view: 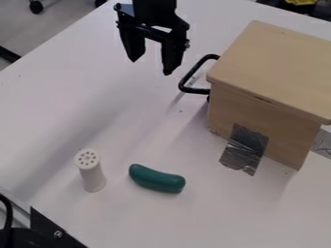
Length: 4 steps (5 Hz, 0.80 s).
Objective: Open the drawer
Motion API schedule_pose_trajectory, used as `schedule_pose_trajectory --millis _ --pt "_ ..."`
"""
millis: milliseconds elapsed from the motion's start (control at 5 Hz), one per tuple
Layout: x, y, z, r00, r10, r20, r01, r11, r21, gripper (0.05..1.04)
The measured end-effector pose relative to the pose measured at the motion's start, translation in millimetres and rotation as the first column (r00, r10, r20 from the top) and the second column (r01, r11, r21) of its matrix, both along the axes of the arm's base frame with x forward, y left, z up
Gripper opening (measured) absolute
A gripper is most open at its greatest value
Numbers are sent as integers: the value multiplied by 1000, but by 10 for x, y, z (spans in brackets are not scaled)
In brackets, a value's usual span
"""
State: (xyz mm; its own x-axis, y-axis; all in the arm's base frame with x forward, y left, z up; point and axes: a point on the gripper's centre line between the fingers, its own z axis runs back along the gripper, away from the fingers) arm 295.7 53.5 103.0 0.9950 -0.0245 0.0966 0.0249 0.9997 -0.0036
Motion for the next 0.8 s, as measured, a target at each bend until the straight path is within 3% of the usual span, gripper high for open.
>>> schedule_pose_trajectory --millis 200,400,600,800 --pt "-21 -9 -69 1000 0 -24 0 1000 -5 996" --pt "85 -72 -196 1000 -3 -16 2 999 -33 996" --pt "335 -71 -168 1000 -7 18 7 1000 -23 995" --pt "438 -71 -163 1000 -5 12 5 1000 -18 996"
